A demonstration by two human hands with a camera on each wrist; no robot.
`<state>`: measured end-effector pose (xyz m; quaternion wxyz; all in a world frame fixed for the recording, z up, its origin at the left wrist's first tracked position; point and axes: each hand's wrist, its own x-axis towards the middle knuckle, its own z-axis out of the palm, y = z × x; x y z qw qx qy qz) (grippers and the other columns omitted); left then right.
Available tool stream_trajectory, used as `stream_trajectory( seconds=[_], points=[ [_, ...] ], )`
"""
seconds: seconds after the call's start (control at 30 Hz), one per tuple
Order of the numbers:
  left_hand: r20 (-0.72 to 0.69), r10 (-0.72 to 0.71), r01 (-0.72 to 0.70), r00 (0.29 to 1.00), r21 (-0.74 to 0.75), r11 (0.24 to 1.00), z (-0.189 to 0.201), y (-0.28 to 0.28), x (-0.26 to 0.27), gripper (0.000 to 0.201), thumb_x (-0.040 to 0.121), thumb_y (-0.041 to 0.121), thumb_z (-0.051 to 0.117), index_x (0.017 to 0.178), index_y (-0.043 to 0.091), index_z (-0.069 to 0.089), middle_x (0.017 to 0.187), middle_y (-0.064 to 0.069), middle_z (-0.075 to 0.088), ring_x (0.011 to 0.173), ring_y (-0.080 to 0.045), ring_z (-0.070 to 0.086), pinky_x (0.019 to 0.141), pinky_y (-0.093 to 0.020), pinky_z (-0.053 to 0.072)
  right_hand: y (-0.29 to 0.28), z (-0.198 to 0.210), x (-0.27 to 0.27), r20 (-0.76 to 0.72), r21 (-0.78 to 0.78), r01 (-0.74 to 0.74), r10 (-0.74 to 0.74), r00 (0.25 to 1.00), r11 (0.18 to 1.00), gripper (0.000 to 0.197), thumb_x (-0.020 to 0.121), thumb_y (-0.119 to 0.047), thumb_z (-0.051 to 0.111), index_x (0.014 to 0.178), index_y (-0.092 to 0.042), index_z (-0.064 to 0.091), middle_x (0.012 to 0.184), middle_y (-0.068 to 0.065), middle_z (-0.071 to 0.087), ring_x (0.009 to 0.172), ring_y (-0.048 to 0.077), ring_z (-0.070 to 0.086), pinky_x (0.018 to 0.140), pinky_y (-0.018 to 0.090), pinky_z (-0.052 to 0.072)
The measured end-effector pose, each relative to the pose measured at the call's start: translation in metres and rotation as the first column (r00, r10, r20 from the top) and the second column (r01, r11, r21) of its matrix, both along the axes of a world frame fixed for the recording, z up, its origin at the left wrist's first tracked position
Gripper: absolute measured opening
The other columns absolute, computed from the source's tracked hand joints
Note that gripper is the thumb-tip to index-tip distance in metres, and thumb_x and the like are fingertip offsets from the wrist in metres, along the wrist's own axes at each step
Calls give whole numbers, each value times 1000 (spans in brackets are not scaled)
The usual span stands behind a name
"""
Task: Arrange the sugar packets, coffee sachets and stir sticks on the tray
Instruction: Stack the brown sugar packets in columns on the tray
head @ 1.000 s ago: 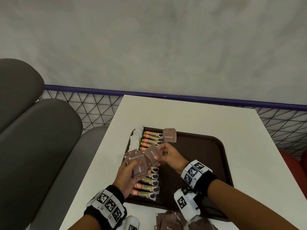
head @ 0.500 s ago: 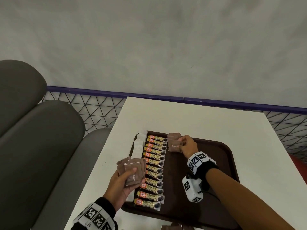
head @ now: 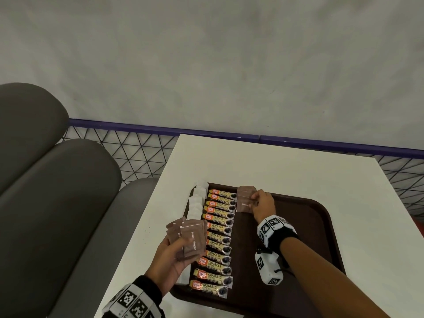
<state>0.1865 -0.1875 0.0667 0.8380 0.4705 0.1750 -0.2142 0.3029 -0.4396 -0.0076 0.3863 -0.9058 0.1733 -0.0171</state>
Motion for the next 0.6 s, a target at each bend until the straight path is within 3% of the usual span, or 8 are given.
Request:
stream_trajectory(
  seconds=[0.17, 0.27, 0.4, 0.5, 0.6],
  points=[
    [15, 1, -2, 1000, 22, 1000, -5, 0, 0, 43, 83, -6, 56, 122, 11, 55, 115, -18, 65, 96, -35, 67, 66, -37, 60, -2, 4, -2, 18, -36, 2, -1, 1000, 999, 30, 78, 0, 64, 105, -1, 50, 114, 18, 46, 108, 32, 45, 88, 33, 39],
    [33, 0, -1, 999, 29, 1000, -7, -2, 0, 42, 83, -5, 58, 121, 12, 56, 111, -15, 68, 96, -33, 68, 68, -36, 60, 2, 14, -8, 69, -3, -9, 10, 998, 1000, 37, 82, -10, 64, 113, -3, 46, 119, 16, 43, 113, 29, 39, 90, 29, 35],
    [67, 18, -20, 998, 32, 999, -8, -8, -3, 36, 84, -3, 58, 111, 19, 60, 107, -11, 71, 95, -29, 69, 75, -37, 59, 16, 25, -25, 162, 155, -111, 86, 983, 982, 29, 83, -19, 65, 105, -7, 50, 112, 9, 50, 108, 21, 46, 87, 24, 40],
    [67, 42, -42, 997, 12, 999, -10, -13, -4, 41, 84, -3, 59, 118, 19, 57, 111, -13, 69, 97, -29, 69, 77, -39, 58, 31, 39, -47, 177, 350, -288, 239, 955, 891, 20, 86, -18, 62, 97, -7, 50, 101, 10, 53, 88, 15, 52, 71, 8, 43],
    [77, 45, -47, 996, 20, 999, -11, -18, -5, 45, 83, 0, 61, 125, 16, 54, 114, -13, 68, 100, -29, 67, 79, -38, 58, 43, 54, -68, 93, 469, -407, 414, 905, 784, 25, 86, -24, 62, 100, -9, 47, 92, 4, 50, 82, 13, 47, 71, 14, 42]
  ],
)
